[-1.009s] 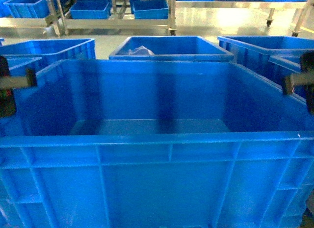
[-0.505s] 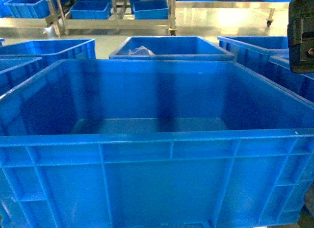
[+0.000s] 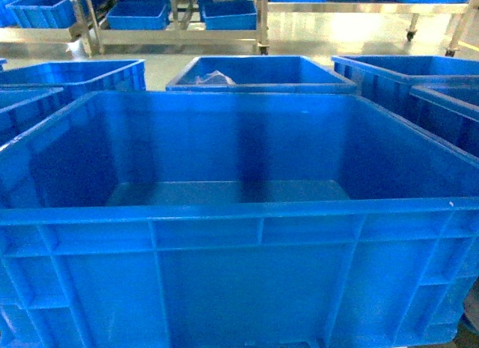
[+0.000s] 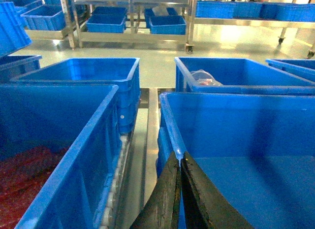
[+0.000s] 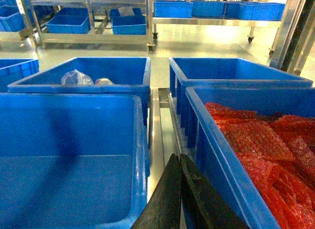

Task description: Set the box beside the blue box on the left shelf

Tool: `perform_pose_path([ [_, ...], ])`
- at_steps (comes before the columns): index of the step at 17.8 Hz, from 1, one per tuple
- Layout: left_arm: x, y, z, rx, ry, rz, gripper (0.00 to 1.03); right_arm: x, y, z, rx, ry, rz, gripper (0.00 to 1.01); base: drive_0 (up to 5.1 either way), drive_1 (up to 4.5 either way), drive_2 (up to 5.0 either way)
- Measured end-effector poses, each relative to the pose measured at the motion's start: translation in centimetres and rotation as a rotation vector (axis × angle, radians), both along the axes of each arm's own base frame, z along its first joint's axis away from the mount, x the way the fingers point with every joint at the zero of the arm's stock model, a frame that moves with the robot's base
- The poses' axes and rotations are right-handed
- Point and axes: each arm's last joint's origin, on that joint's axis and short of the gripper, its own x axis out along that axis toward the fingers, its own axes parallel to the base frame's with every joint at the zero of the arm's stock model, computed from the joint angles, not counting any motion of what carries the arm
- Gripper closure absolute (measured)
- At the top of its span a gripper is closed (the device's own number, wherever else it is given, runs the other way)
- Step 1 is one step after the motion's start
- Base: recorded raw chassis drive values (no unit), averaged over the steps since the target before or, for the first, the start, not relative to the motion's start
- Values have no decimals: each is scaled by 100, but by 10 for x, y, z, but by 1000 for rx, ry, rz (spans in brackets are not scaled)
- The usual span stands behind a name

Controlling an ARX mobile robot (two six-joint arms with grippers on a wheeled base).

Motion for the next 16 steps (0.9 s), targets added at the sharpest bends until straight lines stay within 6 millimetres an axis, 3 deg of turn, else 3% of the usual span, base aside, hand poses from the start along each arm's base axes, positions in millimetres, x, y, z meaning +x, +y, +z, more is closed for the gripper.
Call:
perform_pose_path([
  [6, -17, 15, -11, 0, 3, 18, 101, -20, -11, -10, 0, -8, 4, 99, 0, 0, 0],
  [10, -33, 13, -19, 1, -1, -5, 101, -39, -27, -20, 0, -7, -11, 99, 0, 0, 0],
  [16, -47, 13, -23, 2, -28, -6, 101, -56, -26, -26, 1, -34, 7, 99, 0, 0, 0],
])
